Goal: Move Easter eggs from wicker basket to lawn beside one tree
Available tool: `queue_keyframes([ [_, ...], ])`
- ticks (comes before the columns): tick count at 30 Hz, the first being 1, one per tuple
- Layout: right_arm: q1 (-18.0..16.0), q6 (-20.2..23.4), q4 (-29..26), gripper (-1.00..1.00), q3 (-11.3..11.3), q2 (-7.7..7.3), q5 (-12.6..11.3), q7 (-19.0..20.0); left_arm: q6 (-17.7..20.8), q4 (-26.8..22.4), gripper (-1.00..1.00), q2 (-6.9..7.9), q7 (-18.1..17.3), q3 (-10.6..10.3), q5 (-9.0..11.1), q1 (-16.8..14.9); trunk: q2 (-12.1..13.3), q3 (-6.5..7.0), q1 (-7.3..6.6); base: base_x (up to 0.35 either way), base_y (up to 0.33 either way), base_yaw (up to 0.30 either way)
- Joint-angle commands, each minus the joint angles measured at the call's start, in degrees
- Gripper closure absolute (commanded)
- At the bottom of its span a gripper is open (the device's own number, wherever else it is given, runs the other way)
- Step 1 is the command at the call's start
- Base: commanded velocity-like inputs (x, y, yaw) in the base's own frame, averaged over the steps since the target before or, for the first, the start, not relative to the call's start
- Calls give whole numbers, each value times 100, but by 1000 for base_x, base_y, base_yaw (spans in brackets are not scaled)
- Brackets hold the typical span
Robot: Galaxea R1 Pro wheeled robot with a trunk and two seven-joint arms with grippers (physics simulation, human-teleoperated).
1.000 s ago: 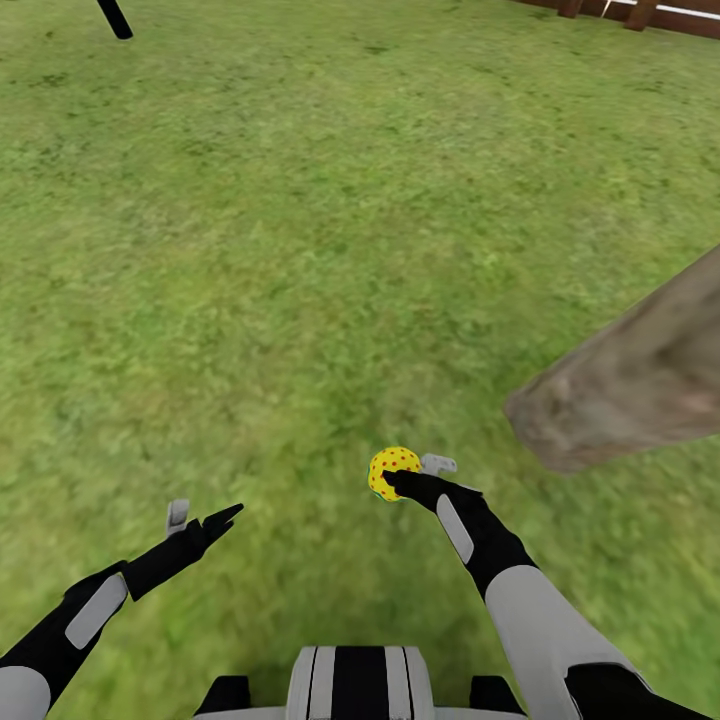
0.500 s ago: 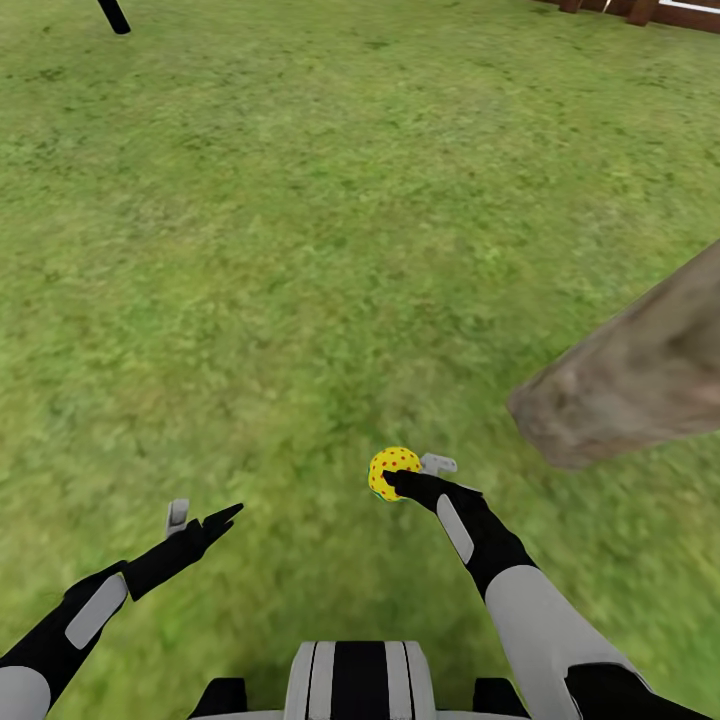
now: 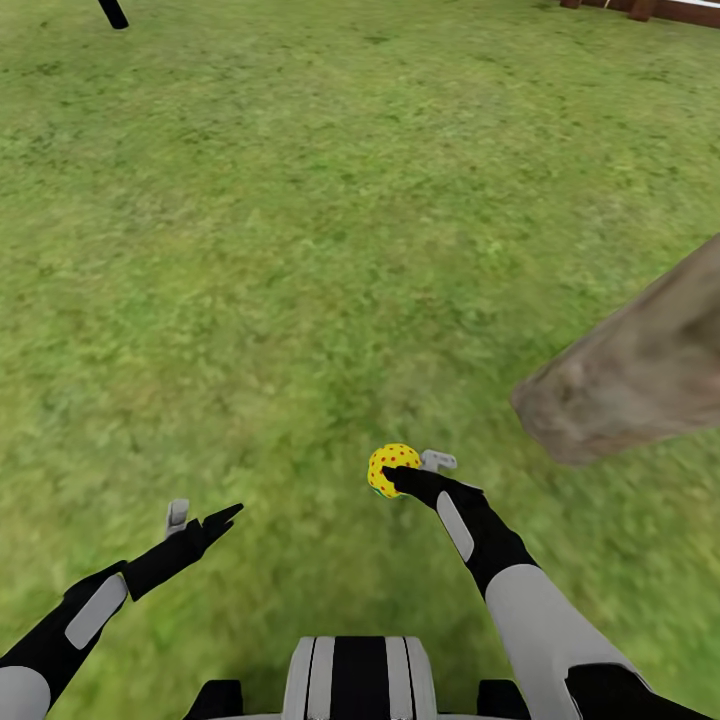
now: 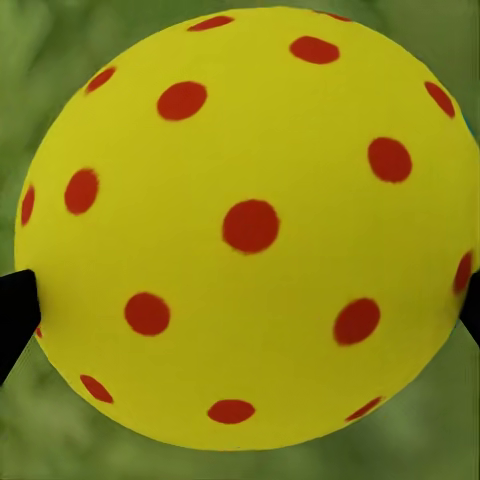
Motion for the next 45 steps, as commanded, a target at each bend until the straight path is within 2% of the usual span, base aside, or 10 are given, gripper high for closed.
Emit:
queue_keyframes([
  [1, 4, 30, 102, 100, -25, -1, 35, -21, 47, 3, -100, 5, -3, -29, 60, -5, 0, -3, 4, 0, 0, 0],
  [14, 4, 93, 79, 100, 5, 15, 50, -56, 47, 3, -100, 5, -2, -29, 60, -5, 0, -3, 4, 0, 0, 0],
  [26, 4, 468, -78, 100, -19, 17, 53, -48, 47, 3, -100, -12, -2, -29, 54, -5, 0, -3, 4, 0, 0, 0],
  [27, 3, 475, -87, -100, -19, 18, 53, -48, 43, 3, -100, -12, -2, -29, 52, -5, 0, -3, 4, 0, 0, 0],
  [45, 3, 478, -98, -100, -10, 25, 53, -48, 39, 6, -100, -21, -2, -29, 51, -5, 0, -3, 4, 0, 0, 0],
])
